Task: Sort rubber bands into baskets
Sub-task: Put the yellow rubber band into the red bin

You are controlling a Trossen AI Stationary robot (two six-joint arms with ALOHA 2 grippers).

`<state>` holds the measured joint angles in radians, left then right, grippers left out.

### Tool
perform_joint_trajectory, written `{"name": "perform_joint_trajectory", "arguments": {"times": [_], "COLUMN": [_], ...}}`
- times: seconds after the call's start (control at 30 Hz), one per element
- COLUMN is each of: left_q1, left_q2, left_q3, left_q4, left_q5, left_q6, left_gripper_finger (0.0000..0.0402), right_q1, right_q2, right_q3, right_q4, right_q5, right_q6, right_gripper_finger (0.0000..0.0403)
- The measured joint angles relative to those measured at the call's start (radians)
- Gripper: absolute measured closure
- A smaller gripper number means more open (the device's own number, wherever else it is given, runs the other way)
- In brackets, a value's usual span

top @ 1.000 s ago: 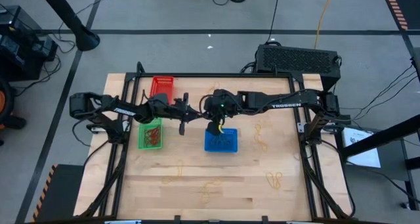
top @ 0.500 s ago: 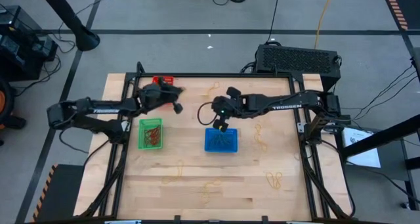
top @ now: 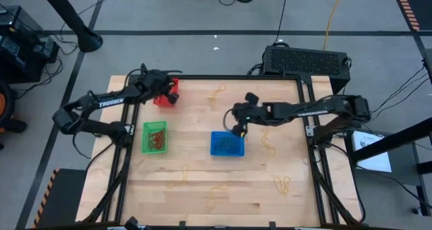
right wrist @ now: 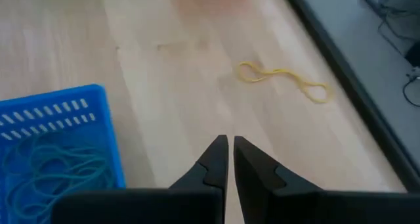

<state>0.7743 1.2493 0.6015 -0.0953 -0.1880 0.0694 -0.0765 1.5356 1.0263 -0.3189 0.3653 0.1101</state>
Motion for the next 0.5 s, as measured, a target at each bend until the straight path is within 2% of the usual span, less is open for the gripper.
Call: {"name": "perform_joint_trajectory", "arguments": {"times": [0.27, 0.5], "left_q1": [0.008, -0.012], "left_q2": [0.072, 0.067], "left_q3": [0.001, 0.009], "left_q4": [-0.055, -0.071], "left_q5": [0.001, 0.000], "left_q6": [-0.012, -0.011], "left_gripper_finger": [0.0393, 0.0384], "right_q1": [-0.007, 0.006], "right_q2": [-0.180, -0.214], "right_q3": [-0.113, -0.123], "right_q4": [0.065, 0.064], "right_q5": [-0.001, -0.005], "right_q6": [0.002, 0.016], "right_gripper_finger": [0.0385, 0.0385]}}
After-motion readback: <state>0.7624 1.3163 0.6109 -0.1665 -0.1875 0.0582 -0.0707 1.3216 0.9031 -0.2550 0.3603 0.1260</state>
